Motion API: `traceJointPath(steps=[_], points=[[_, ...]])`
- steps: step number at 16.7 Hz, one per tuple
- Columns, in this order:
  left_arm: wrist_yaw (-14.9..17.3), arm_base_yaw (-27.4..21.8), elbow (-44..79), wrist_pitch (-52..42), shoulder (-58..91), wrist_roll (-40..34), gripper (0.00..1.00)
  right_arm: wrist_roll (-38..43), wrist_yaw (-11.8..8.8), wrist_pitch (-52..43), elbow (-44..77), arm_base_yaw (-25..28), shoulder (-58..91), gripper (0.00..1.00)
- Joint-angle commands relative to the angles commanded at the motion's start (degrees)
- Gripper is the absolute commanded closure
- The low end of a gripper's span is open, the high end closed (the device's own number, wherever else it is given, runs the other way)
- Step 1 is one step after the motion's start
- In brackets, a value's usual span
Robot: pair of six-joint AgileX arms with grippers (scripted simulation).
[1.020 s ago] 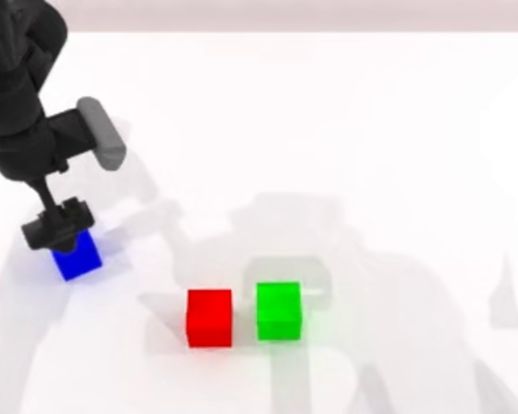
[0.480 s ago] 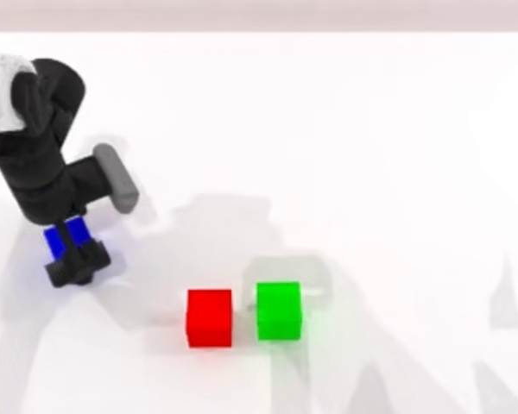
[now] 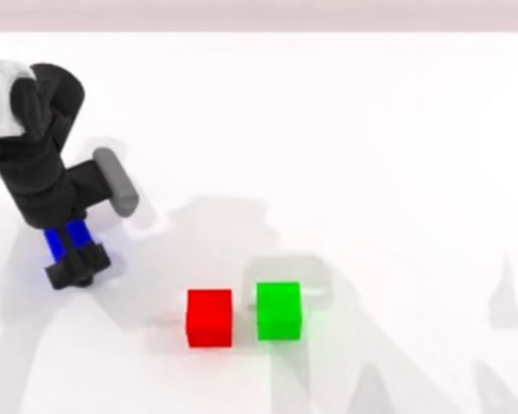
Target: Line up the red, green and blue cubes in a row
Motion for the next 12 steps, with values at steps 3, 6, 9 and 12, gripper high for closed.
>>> traceJointPath(steps=[3,6,9,12], points=[[0.0,0.0,0.0,0.0,0.0,0.0,0.38,0.0,0.0,0.0,0.0,0.0,0.0,0.00],[0.0,0.0,0.0,0.0,0.0,0.0,0.60,0.0,0.0,0.0,0.0,0.0,0.0,0.00],[0.0,0.0,0.0,0.0,0.0,0.0,0.83,0.0,0.0,0.0,0.0,0.0,0.0,0.00],[0.0,0.0,0.0,0.0,0.0,0.0,1.00,0.0,0.0,0.0,0.0,0.0,0.0,0.00]])
